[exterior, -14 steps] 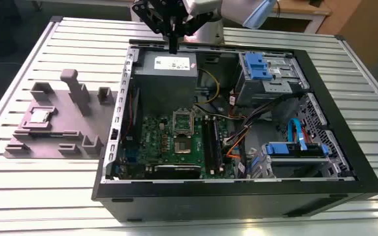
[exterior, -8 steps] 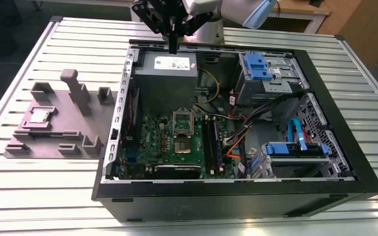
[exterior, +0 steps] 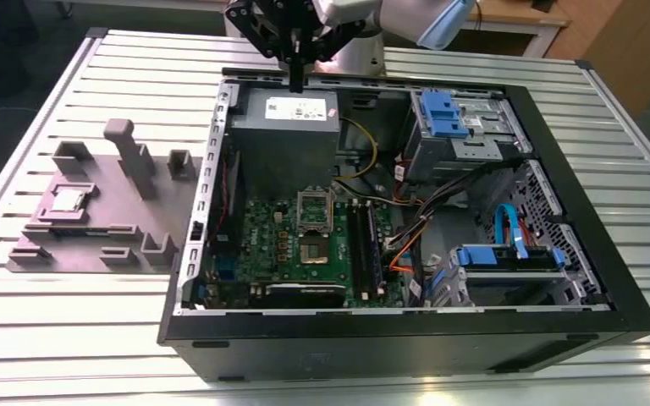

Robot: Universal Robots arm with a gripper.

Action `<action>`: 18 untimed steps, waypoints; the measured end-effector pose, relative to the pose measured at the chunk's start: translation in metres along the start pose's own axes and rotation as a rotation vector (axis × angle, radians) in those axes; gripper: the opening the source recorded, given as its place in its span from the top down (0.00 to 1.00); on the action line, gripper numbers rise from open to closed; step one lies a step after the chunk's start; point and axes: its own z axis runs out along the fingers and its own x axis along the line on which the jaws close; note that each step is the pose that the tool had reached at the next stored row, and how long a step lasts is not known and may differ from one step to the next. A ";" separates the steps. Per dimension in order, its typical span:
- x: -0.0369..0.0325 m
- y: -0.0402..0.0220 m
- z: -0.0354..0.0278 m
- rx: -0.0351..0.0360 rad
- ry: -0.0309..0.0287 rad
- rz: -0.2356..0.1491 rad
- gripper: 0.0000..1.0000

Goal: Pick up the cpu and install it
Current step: 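Reach for the cpu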

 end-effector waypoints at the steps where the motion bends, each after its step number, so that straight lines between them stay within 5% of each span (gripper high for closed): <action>1: 0.0004 0.0000 0.0000 -0.0001 0.0000 0.000 0.90; 18: 0.0091 -0.0007 -0.0001 0.0000 0.0000 0.000 0.90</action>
